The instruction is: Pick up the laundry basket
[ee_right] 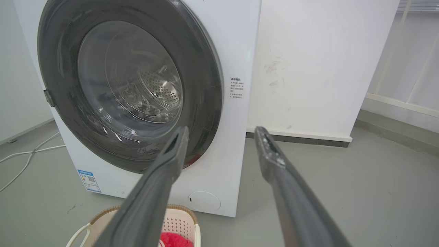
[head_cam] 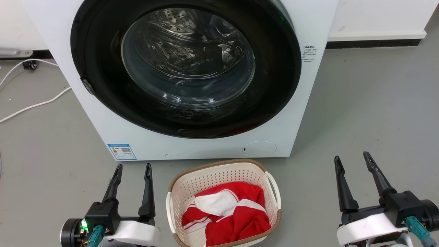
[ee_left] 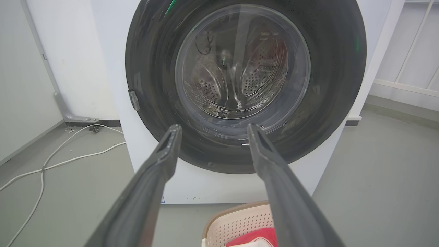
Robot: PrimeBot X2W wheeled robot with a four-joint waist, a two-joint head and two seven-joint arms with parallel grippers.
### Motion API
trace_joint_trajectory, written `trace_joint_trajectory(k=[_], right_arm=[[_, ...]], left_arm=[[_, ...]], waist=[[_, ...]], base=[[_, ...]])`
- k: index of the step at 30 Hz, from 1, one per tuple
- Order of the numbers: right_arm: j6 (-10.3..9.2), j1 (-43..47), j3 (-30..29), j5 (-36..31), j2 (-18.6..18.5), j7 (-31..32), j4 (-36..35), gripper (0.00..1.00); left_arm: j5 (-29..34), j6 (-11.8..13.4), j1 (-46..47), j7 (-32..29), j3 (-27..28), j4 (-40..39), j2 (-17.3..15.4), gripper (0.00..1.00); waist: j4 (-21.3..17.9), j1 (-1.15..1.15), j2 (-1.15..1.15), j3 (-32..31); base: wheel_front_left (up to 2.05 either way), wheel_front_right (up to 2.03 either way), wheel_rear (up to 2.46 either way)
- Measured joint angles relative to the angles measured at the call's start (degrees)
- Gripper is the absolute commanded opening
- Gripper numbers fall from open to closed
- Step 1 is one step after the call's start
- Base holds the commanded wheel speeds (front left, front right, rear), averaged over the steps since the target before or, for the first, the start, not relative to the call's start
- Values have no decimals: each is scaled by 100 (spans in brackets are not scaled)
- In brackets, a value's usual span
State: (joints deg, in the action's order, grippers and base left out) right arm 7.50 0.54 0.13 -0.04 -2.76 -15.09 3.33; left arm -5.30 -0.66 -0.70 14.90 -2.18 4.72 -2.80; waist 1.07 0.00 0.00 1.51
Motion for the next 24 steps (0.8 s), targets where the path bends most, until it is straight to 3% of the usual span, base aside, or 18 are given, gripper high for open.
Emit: trace_joint_trajectory(k=[15,24], right_arm=[[0,-10,33,4,0,0,42,100],[0,-525,243,-229,-2,0,519,100]], left_arm=[[-2,16,30,8,54,218,-1,100],[-167,-131,616,16,110,1160,-2,100]], waist=[[15,0,0,91],[26,0,0,518]], base=[[0,0,0],[0,0,0]])
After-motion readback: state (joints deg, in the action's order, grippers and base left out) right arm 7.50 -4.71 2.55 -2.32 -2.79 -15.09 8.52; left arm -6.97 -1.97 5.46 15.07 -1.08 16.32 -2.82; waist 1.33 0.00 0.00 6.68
